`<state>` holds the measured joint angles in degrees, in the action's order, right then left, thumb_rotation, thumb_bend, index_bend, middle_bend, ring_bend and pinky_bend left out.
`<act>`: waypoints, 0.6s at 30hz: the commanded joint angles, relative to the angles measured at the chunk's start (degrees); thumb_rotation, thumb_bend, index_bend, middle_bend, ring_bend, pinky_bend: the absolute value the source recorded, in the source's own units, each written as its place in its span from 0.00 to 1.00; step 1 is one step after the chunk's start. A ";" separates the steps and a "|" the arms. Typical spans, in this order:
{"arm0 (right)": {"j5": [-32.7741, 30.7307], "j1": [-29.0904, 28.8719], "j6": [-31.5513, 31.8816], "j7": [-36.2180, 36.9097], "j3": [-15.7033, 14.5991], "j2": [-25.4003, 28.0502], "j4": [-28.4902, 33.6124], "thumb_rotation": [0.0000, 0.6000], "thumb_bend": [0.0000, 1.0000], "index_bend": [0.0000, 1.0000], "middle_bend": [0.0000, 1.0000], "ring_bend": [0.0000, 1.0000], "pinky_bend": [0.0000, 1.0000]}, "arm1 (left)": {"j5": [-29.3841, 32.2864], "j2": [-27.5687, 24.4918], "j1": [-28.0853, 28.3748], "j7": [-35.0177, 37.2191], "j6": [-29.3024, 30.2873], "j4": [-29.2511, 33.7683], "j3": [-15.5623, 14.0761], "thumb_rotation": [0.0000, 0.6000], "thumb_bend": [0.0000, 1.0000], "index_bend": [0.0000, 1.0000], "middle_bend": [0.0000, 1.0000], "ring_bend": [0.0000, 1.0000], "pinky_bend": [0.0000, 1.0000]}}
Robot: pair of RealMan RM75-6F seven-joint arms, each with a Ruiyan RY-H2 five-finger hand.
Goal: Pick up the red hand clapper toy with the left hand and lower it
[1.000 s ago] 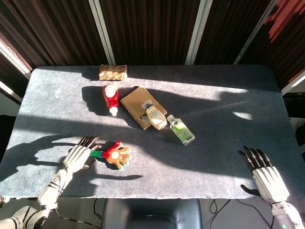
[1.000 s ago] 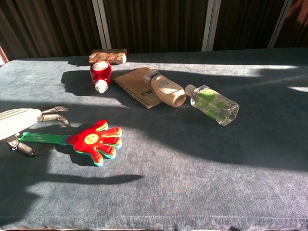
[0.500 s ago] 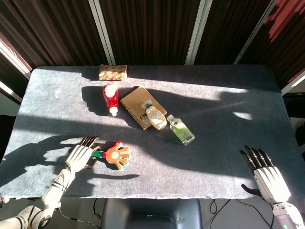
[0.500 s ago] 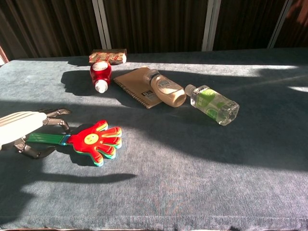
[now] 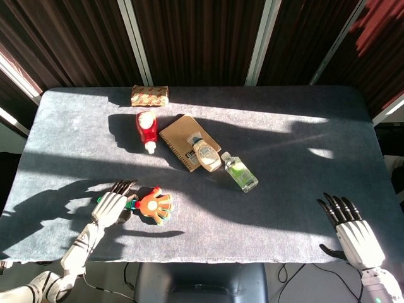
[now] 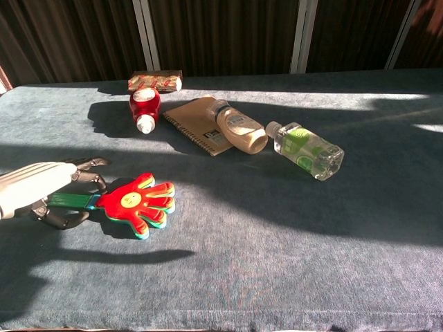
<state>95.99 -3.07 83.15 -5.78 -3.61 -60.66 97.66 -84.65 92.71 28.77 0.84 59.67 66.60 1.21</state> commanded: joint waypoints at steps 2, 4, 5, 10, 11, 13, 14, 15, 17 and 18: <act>0.01 -0.01 0.00 -0.01 0.00 0.00 0.00 1.00 0.16 0.00 0.00 0.00 0.00 | 0.18 0.20 0.14 -0.25 0.15 -0.15 0.17 1.00 0.39 0.51 0.01 0.00 0.00; 0.03 -0.01 -0.01 -0.07 -0.02 -0.02 0.02 1.00 0.16 0.00 0.00 0.00 0.00 | 0.25 0.39 0.17 -0.59 0.35 -0.36 0.22 1.00 0.42 0.59 0.05 0.00 0.00; 0.05 -0.01 -0.03 -0.09 -0.04 -0.03 0.02 1.00 0.16 0.00 0.00 0.00 0.00 | 0.31 0.46 0.15 -0.74 0.40 -0.42 0.22 1.00 0.43 0.61 0.06 0.00 0.00; 0.04 -0.07 -0.19 -0.24 -0.09 -0.11 0.02 1.00 0.16 0.00 0.00 0.00 0.00 | 0.54 0.27 0.06 -0.21 0.72 0.23 0.29 1.00 0.51 0.74 0.16 0.00 0.00; 0.04 -0.07 -0.21 -0.27 -0.09 -0.13 0.01 1.00 0.16 0.00 0.00 0.00 0.00 | 0.49 0.31 -0.07 0.17 1.23 0.35 0.42 1.00 0.52 0.76 0.17 0.00 0.00; 0.02 -0.10 -0.25 -0.30 -0.08 -0.14 0.02 1.00 0.16 0.00 0.00 0.00 0.00 | 0.17 0.32 -0.36 1.82 2.22 0.74 0.49 1.00 0.54 0.79 0.22 0.01 0.00; 0.04 -0.11 -0.26 -0.31 -0.09 -0.16 0.01 1.00 0.16 0.00 0.00 0.00 0.00 | -0.09 0.14 -0.48 3.82 2.57 1.25 0.46 1.00 0.54 0.79 0.23 0.01 0.01; 0.06 -0.11 -0.27 -0.31 -0.11 -0.17 0.00 1.00 0.16 0.00 0.00 0.00 0.00 | -0.27 0.02 -0.53 5.07 2.73 1.53 0.43 1.00 0.55 0.79 0.26 0.03 0.02; 0.15 -0.12 -0.32 -0.33 -0.18 -0.17 0.01 1.00 0.16 0.00 0.00 0.00 0.00 | -0.89 -0.27 -0.87 10.19 3.94 2.19 0.57 1.00 0.56 0.80 0.34 0.10 0.08; 0.18 -0.12 -0.32 -0.34 -0.20 -0.17 0.02 1.00 0.16 0.00 0.00 0.00 0.00 | -1.25 -0.20 -1.07 12.25 4.81 2.05 0.70 1.00 0.58 0.80 0.40 0.15 0.13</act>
<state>96.18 -3.20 82.84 -6.13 -3.81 -60.84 97.68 -84.99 92.77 28.23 7.90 62.69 67.92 1.69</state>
